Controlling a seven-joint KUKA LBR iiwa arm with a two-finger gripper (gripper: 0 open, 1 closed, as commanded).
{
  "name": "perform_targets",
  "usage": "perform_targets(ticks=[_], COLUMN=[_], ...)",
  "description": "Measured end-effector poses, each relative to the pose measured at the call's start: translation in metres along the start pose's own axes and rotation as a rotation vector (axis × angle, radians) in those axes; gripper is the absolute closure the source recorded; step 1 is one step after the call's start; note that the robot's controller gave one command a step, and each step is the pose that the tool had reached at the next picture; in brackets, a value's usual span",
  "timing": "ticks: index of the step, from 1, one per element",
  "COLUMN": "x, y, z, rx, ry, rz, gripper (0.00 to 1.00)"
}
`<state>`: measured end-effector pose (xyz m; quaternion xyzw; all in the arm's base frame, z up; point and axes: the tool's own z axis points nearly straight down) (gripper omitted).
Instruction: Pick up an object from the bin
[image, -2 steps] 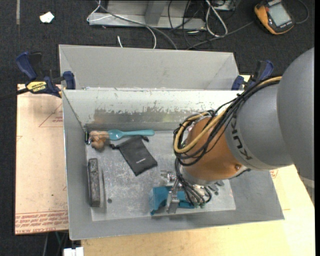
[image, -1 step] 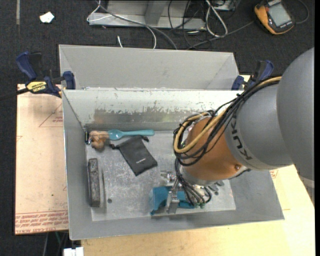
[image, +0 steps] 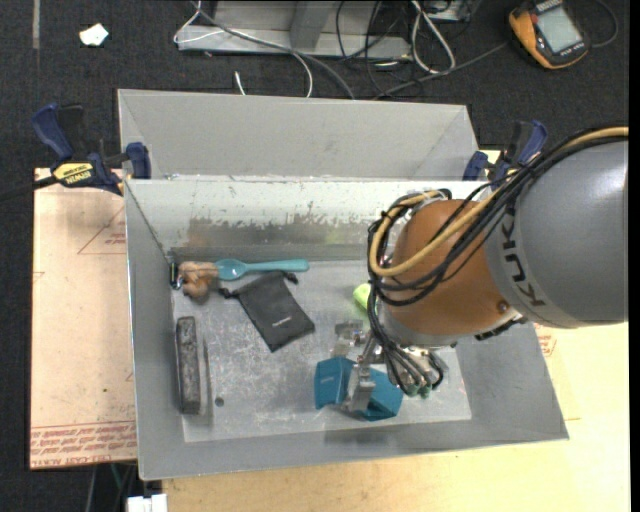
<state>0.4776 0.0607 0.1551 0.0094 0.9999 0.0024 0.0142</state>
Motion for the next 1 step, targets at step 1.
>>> perform_targets(ticks=[1], x=[-0.0143], y=[-0.0082], z=[-0.0754], rx=[0.000], ry=[0.001], rz=[-0.078], gripper=[1.00])
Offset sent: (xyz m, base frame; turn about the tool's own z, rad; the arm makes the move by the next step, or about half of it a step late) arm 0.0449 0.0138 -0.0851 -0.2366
